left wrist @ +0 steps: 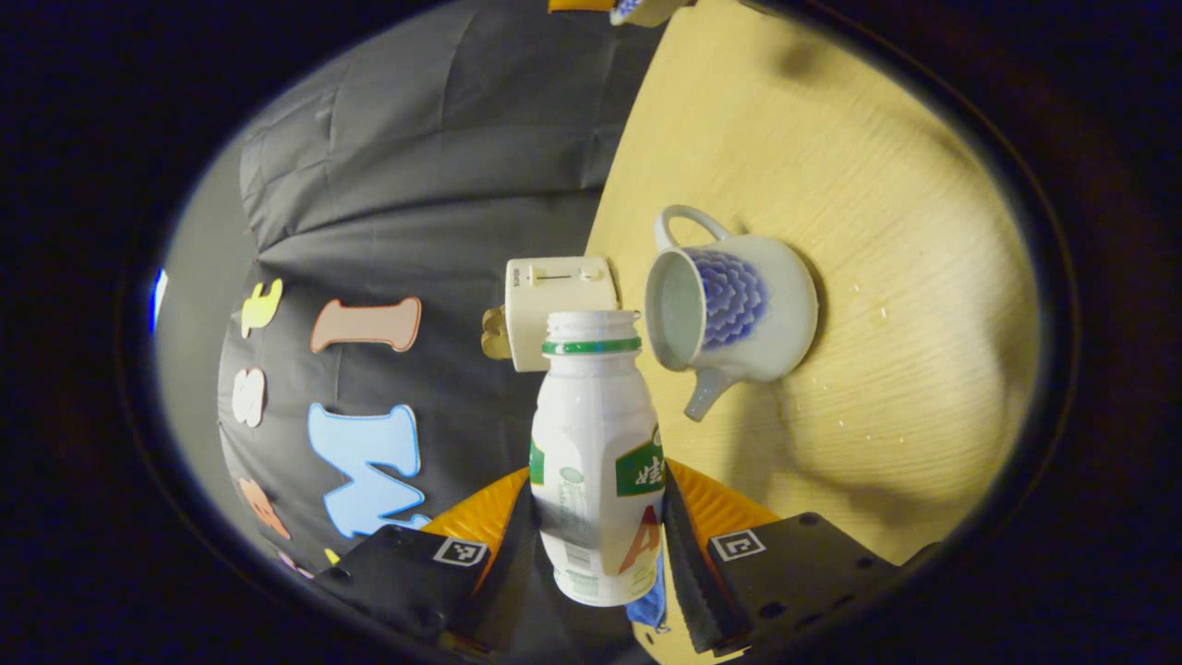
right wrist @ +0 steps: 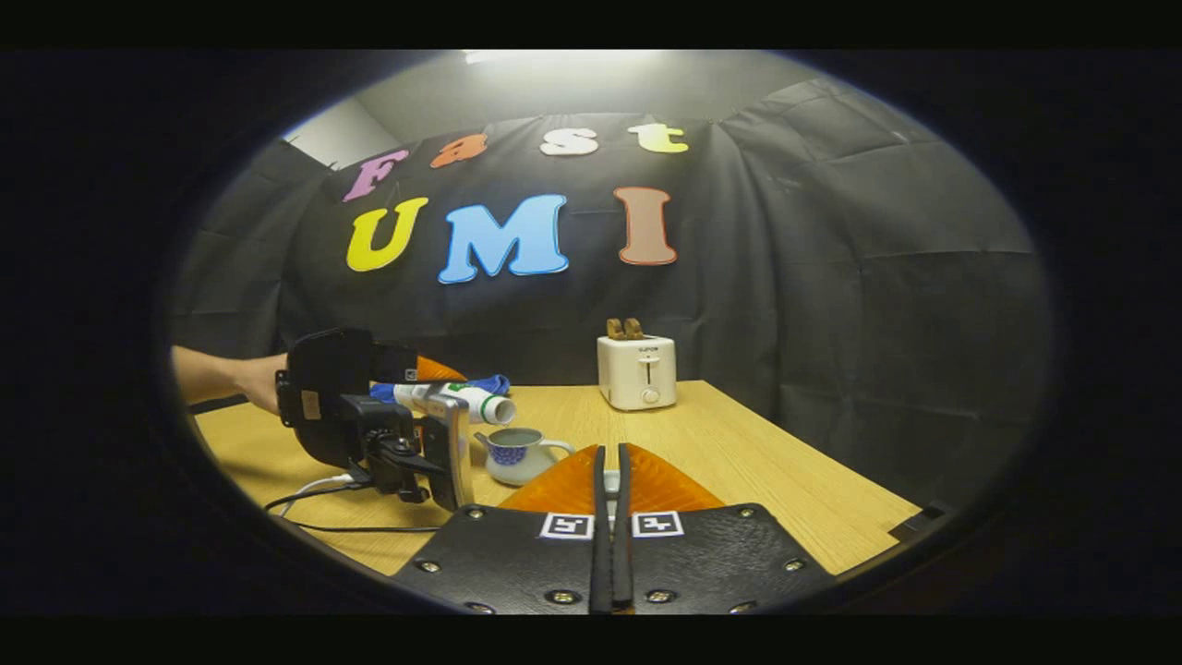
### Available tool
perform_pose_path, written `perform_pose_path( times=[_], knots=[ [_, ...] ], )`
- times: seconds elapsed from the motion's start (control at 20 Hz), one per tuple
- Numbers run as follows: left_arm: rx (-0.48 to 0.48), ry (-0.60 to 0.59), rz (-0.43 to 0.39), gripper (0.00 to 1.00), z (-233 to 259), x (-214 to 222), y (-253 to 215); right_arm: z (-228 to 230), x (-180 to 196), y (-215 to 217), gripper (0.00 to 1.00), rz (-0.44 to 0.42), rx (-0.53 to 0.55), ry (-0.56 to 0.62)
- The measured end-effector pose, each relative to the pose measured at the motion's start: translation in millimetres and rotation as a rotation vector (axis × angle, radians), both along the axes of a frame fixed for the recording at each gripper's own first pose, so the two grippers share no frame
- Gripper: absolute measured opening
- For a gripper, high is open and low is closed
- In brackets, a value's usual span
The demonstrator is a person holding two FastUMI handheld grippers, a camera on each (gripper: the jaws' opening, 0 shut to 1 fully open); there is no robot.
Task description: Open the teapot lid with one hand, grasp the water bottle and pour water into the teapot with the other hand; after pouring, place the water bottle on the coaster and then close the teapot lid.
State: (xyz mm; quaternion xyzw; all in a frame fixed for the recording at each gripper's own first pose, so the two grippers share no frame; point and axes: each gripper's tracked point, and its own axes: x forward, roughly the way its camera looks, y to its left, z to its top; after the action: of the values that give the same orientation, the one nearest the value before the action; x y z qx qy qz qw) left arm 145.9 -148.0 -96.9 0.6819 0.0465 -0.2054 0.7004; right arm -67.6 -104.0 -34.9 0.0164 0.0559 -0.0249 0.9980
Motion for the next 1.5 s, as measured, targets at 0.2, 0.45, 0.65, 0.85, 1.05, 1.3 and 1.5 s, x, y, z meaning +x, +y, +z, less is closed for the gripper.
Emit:
perform_pose_path(
  times=[0.2,0.45,0.65,0.85,1.05,1.3,1.5],
  knots=[
    [-0.204,0.031,0.048,0.79,2.1,-5.1,6.9,11.3,7.0,8.8,0.01,0.029,-0.003,-0.025],
    [-0.425,-0.011,0.087,0.79,22.5,-12.9,16.8,21.5,20.8,21.8,0.0,0.065,-0.026,-0.032],
    [-0.63,-0.036,0.14,0.73,37.7,-16.8,41.4,31.2,31.3,39.3,0.01,0.115,-0.035,-0.04],
    [-0.921,-0.017,0.205,0.76,55.8,-27.6,76.4,35.2,54.4,56.3,0.0,0.139,-0.047,-0.042],
    [-1.101,-0.005,0.246,0.78,77.3,-39.1,115.4,31.0,81.7,77.9,0.01,0.164,-0.037,-0.028],
    [-1.248,-0.032,0.266,0.78,91.0,-41.7,150.8,19.7,113.3,91.3,0.01,0.161,-0.052,0.005],
    [-1.299,-0.036,0.285,0.78,94.1,-47.2,167.2,6.2,133.8,96.2,0.01,0.154,-0.052,0.04]
  ],
)
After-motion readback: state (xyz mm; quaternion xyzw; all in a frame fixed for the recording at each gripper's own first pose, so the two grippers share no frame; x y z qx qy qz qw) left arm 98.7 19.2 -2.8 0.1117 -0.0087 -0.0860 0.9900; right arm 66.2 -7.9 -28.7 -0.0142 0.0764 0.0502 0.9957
